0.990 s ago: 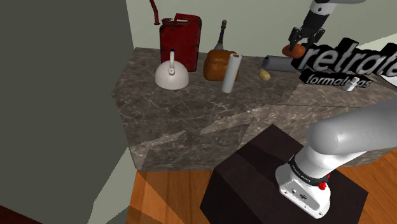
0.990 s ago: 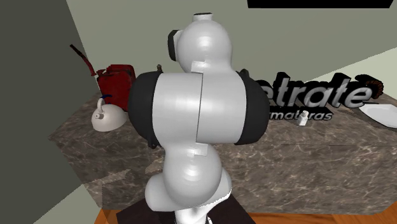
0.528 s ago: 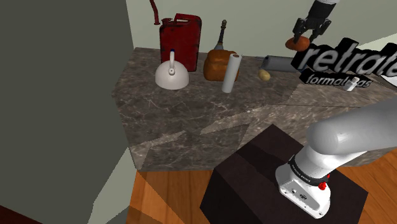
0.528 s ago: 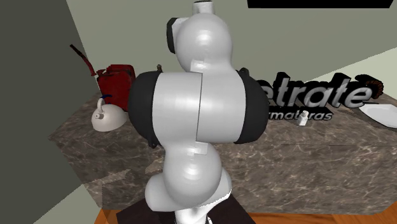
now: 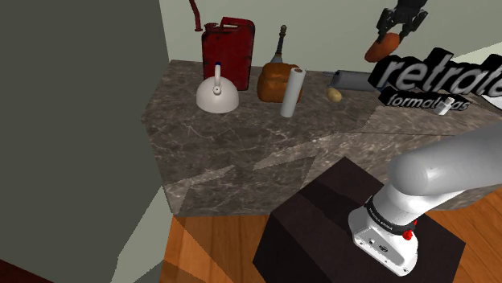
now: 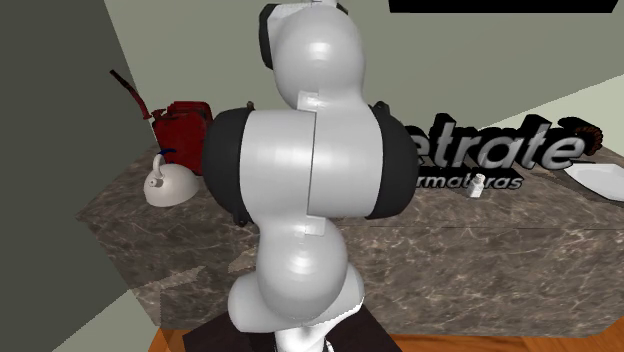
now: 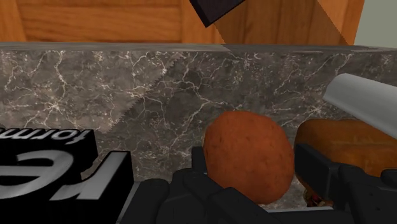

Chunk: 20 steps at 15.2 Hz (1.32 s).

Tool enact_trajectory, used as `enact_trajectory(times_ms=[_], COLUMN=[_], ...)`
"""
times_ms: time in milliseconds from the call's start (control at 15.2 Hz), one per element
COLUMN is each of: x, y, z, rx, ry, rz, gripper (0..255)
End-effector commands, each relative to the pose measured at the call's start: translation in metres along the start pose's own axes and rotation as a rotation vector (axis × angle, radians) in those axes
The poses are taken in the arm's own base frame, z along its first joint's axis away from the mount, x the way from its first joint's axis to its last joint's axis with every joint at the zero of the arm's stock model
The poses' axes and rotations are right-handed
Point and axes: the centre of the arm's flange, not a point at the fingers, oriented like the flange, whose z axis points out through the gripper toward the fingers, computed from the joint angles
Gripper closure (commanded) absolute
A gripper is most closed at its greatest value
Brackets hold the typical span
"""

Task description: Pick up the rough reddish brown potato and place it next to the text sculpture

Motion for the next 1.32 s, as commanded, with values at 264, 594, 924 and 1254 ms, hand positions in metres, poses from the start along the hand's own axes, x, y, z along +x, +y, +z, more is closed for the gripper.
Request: enact_trajectory(times_ms=[264,594,924,1254], x=[0.004,0.008,0.005,0.001], y=[0.002,0.003,0.056,0.122], z=[-0.032,-0.058,-0.057,-0.053], rx=[0.0,0.0,0.0,0.0], ry=[0.0,0.0,0.0,0.0], rz=[0.0,0.0,0.0,0.0], gripper=[255,255,255,255])
